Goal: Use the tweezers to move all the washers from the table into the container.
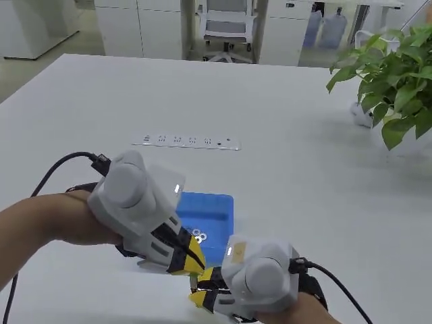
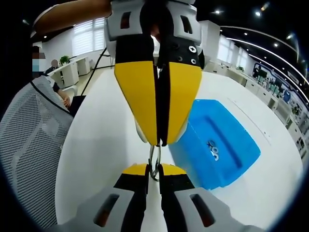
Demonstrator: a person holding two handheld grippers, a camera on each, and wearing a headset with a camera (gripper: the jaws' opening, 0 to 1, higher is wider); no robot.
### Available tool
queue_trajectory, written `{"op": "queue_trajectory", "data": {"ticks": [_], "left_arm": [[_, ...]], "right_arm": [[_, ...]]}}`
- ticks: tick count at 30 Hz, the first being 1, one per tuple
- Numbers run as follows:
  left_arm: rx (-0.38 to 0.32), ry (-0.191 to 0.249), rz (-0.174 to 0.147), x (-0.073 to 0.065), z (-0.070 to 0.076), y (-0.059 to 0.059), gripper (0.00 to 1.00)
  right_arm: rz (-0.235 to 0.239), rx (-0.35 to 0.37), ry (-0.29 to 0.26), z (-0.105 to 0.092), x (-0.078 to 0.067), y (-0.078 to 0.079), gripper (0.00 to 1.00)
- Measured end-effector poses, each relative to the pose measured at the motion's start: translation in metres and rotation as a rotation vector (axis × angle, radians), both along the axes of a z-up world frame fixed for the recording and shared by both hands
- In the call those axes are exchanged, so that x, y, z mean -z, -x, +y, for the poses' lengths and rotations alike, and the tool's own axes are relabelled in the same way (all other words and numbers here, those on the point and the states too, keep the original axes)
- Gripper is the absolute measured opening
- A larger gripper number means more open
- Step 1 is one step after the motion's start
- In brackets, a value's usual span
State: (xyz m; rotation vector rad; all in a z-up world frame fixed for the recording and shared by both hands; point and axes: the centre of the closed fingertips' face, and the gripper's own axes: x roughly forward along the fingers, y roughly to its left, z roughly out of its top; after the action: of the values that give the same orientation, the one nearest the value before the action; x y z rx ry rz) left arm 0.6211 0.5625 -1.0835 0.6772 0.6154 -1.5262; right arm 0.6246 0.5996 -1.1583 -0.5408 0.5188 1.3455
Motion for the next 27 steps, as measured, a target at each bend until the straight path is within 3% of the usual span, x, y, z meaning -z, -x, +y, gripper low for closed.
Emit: {"op": "queue_trajectory", "data": {"ticks": [13,27], "left_arm": [[-0.002,0.001,0.003,-0.006,0.003,0.002,0.05],[0.005,0.005,-0.011,-0.026,0.003,-0.001,0.04]], "right_arm": [[-0.005,-0.005,0.003,-0.001,-0.006,0.003,0.09],[-0.024,0.011,-0.001,-0.003,-0.026,-0.003,0.09]]}}
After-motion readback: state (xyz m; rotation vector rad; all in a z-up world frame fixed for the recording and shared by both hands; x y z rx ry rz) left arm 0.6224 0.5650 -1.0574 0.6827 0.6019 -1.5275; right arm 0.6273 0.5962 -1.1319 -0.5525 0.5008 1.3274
